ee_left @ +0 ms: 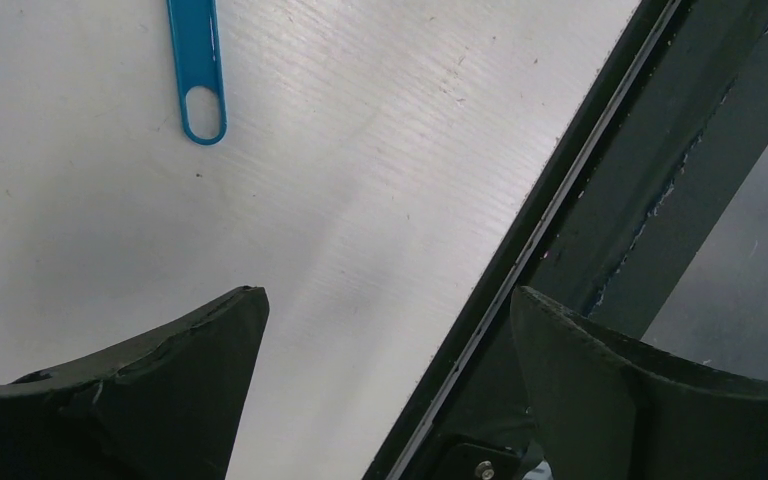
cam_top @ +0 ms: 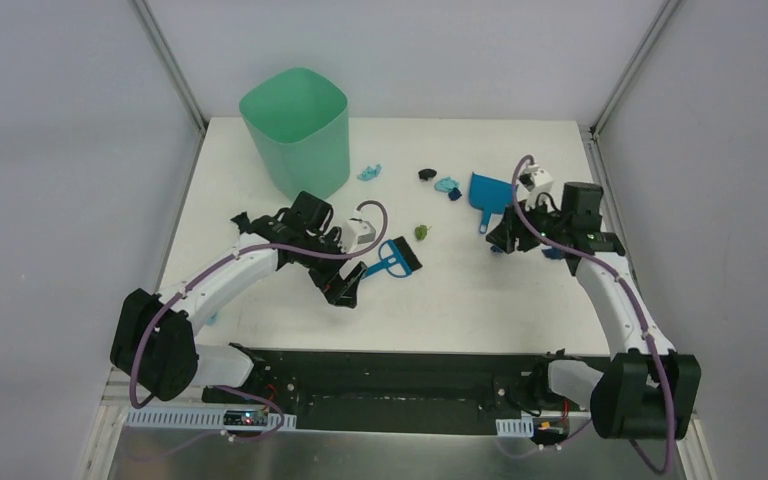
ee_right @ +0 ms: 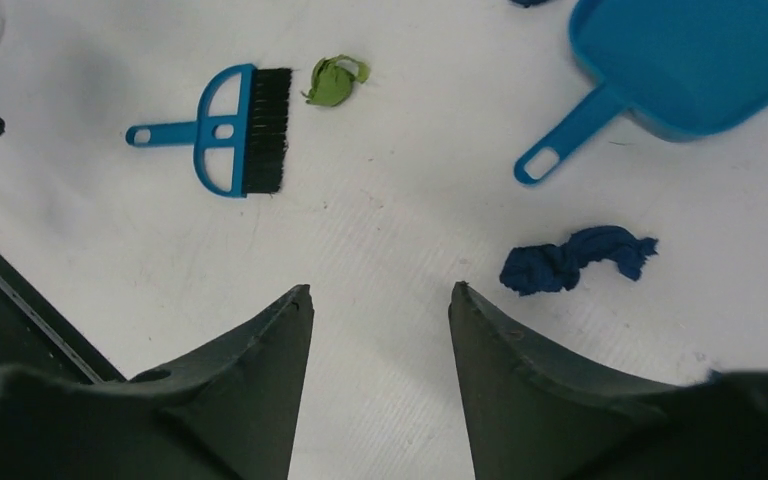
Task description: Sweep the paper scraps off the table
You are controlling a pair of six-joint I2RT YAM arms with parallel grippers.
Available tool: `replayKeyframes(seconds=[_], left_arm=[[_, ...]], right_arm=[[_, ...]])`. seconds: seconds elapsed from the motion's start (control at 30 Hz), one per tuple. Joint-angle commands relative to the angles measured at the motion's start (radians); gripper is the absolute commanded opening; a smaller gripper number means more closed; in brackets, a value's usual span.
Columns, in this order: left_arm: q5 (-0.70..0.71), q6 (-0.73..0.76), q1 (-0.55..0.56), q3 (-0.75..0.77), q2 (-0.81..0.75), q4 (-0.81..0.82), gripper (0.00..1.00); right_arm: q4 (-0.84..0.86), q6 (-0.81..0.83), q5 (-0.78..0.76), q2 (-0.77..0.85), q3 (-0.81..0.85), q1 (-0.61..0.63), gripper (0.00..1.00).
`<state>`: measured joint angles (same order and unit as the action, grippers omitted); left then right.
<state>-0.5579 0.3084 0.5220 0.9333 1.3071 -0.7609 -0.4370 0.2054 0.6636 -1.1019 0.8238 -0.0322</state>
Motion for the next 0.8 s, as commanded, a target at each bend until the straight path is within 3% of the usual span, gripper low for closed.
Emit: replayKeyframes(seconds=[0.0, 0.07, 0.2, 0.37, 0.77], left_arm=[[-0.020, 0.030, -0.003, -0.008, -0.026, 0.042, 0.97], [0.002, 0.029, -0.003, -0.012, -0.034, 0.044, 0.96], [0.017, 0.035, -0.012, -0.023, -0.045, 0.047, 0.97], [0.010, 0.012, -0.046, -0.019, -0.061, 0.064, 0.97], [-0.024, -0.006, -0.088, -0.017, -0.087, 0.063, 0.96]], right_arm=[[-0.028, 0.089, -0.133, -0.106, 0.123, 0.109, 0.50], [-0.030, 0.068, -0.175, -0.170, 0.176, 0.119, 0.42], [-0.062, -0.040, -0.315, -0.359, 0.322, 0.126, 0.37], [-0.128, -0.081, -0.391, -0.585, 0.486, 0.126, 0.44], [-0.149, -0.019, -0.357, -0.896, 0.771, 0.126, 0.44]])
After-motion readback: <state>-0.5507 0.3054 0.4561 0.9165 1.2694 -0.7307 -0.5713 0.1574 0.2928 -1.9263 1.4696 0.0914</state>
